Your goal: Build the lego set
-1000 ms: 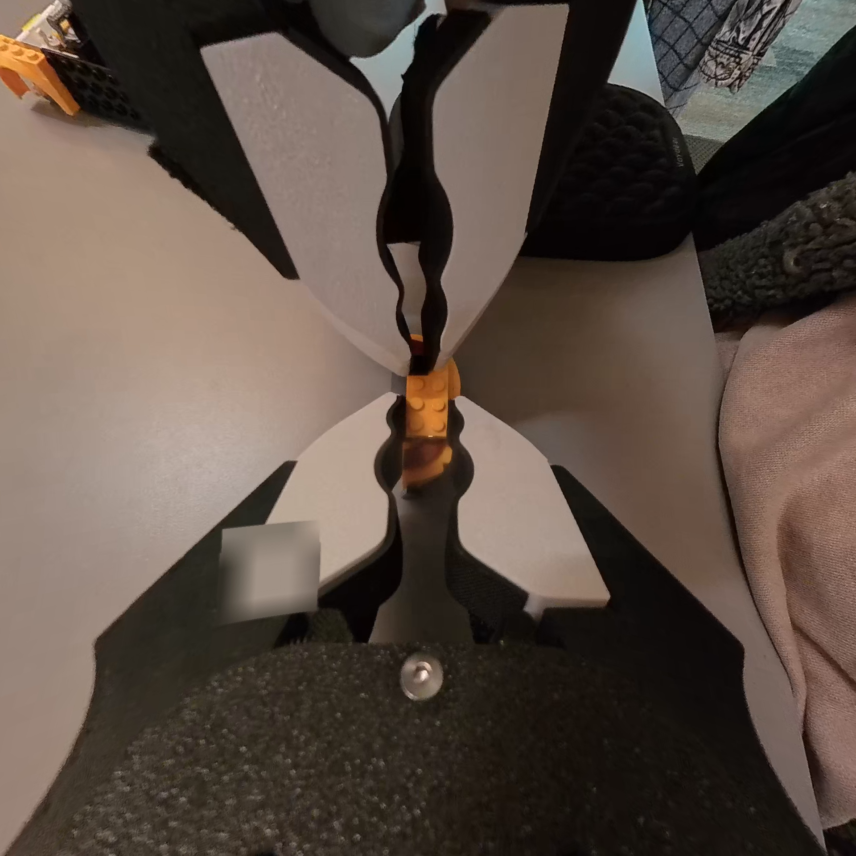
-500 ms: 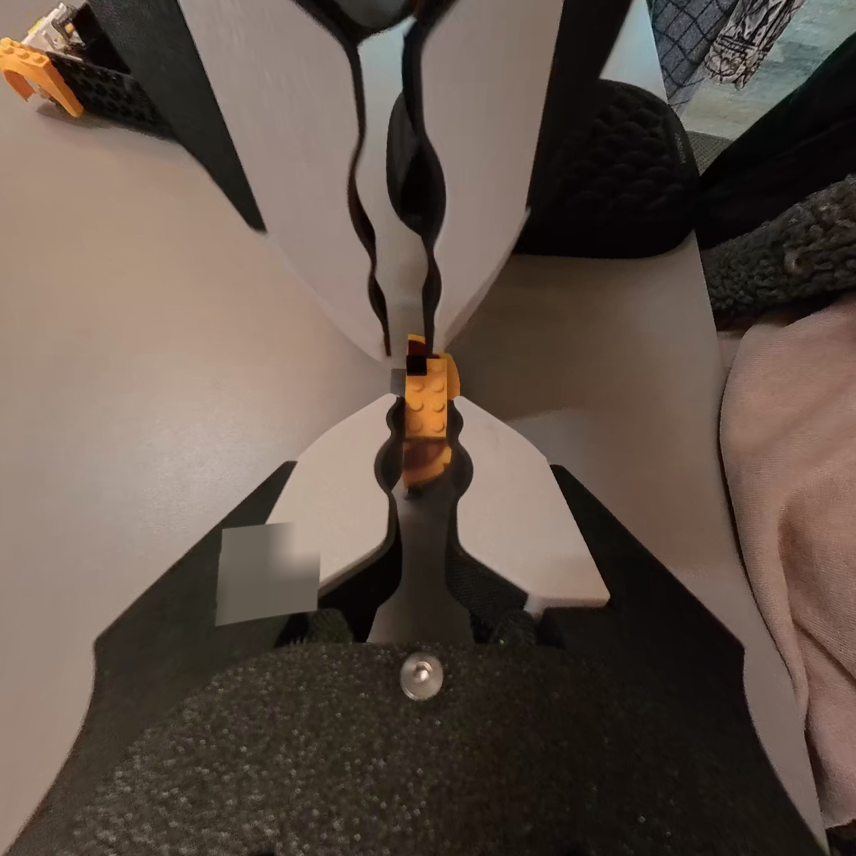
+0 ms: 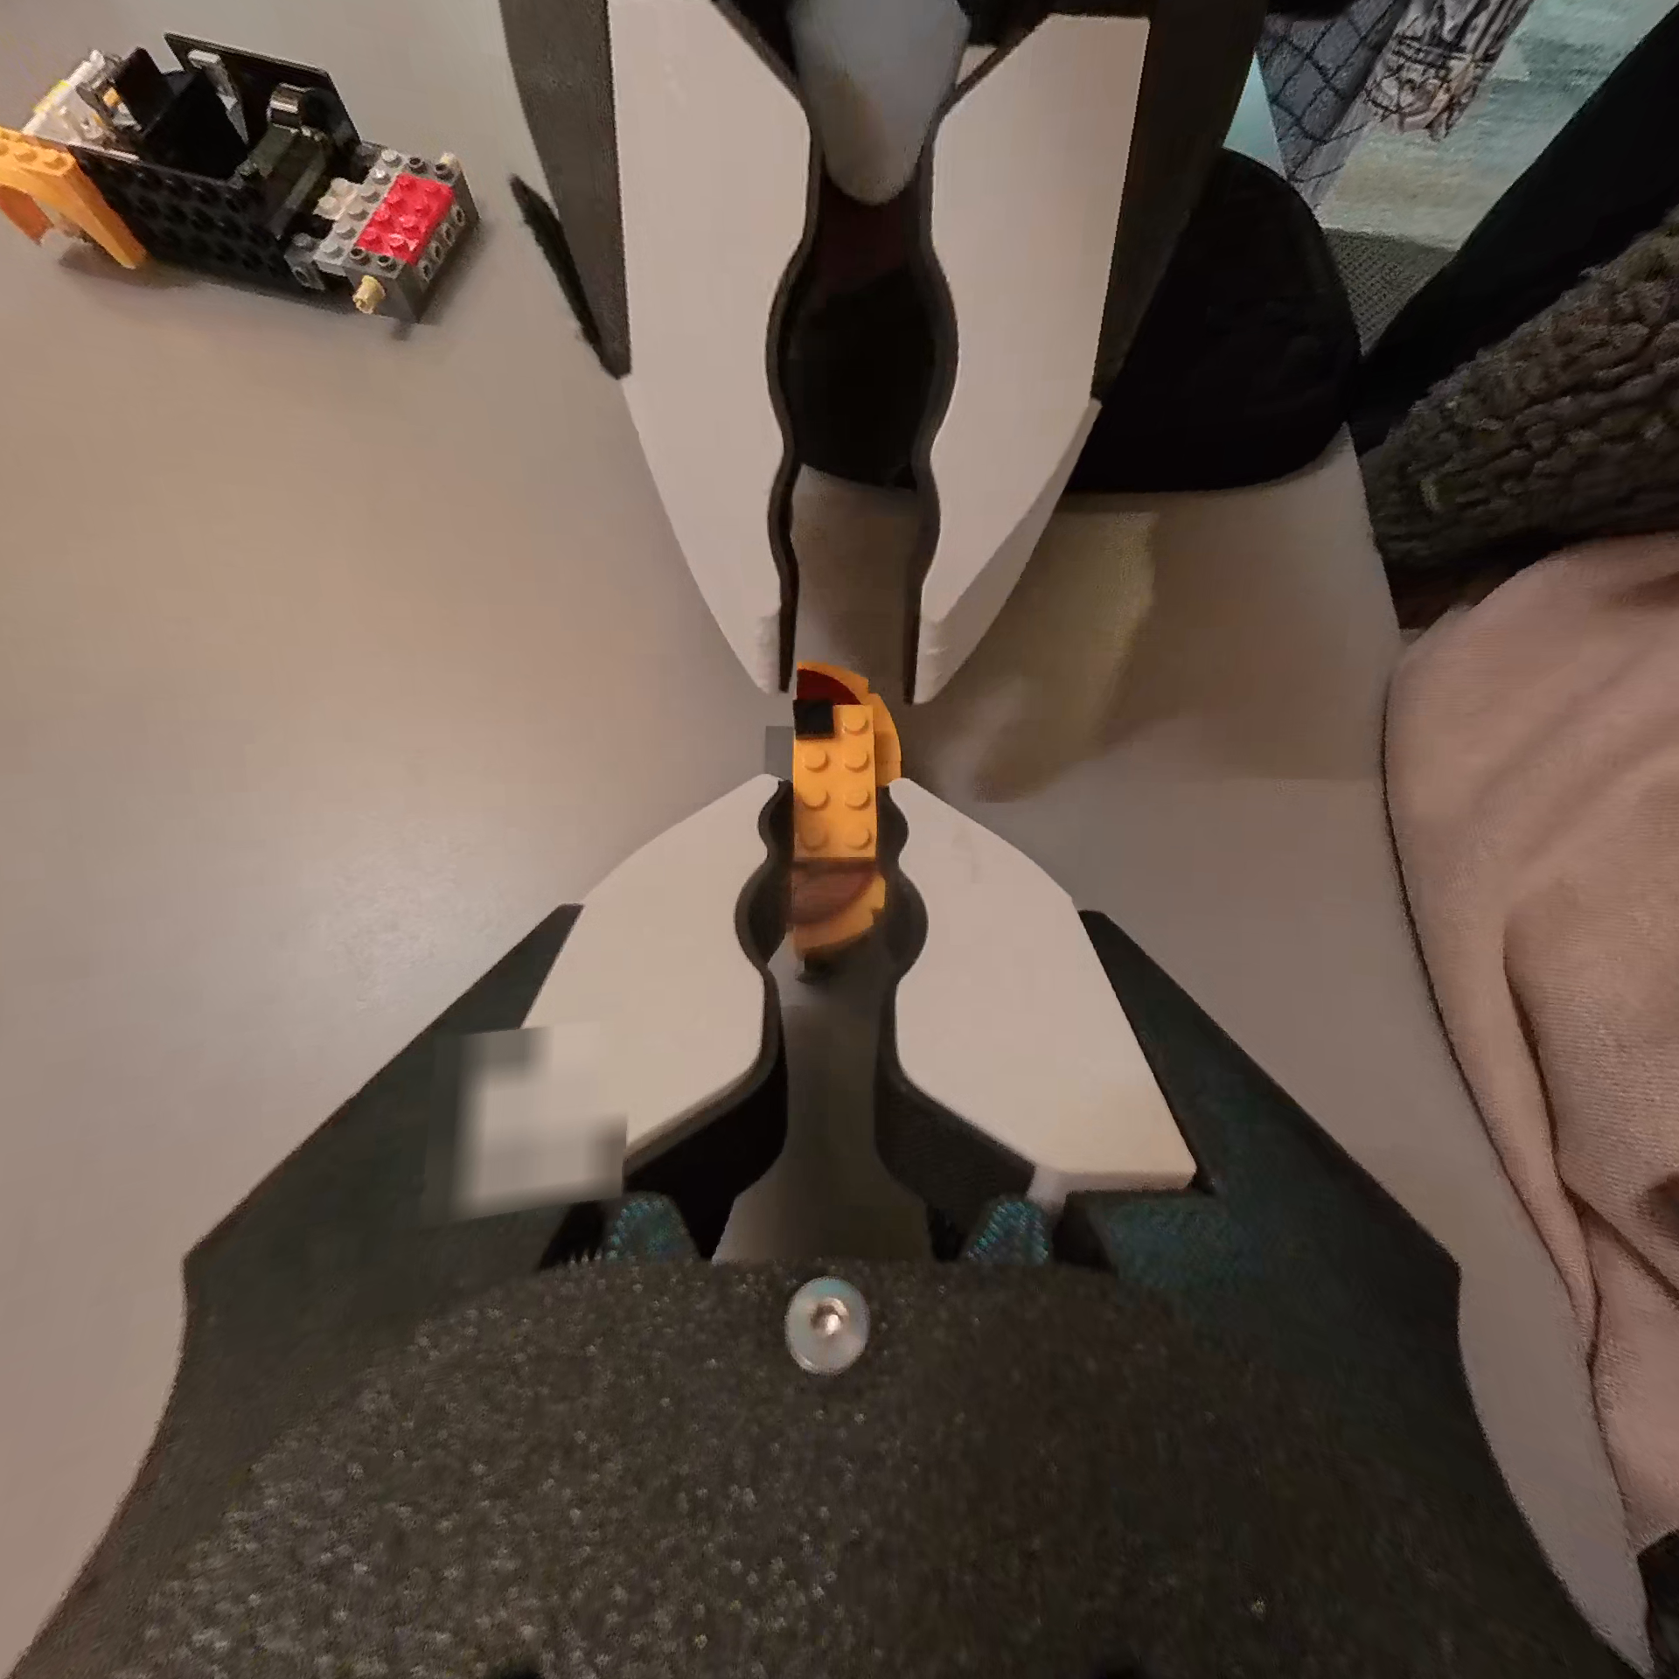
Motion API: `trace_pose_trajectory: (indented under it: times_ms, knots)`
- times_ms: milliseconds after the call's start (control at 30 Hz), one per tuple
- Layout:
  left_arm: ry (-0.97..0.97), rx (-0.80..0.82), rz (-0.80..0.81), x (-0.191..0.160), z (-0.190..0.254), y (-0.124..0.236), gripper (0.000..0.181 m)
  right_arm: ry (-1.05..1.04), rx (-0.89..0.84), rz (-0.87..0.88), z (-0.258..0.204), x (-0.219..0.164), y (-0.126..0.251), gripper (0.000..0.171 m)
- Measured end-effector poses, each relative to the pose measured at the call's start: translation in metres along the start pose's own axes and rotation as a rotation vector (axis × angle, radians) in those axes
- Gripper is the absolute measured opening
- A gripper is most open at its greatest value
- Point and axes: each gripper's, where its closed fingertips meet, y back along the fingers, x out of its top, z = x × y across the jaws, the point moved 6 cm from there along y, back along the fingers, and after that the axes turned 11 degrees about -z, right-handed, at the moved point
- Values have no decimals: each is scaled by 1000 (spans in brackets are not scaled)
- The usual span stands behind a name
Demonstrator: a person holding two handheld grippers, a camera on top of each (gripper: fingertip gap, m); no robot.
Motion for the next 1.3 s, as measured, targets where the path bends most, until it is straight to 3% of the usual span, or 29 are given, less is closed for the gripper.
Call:
trace_pose_trajectory:
  times_ms: [300, 1300]
  knots:
    - [-15, 16, 1, 1, 0, -1, 17, -25, -4, 90, 4, -4, -4, 18]
    - [46, -8, 3, 0, -2, -1, 17, -37, -110, 64, 0, -4, -6, 16]
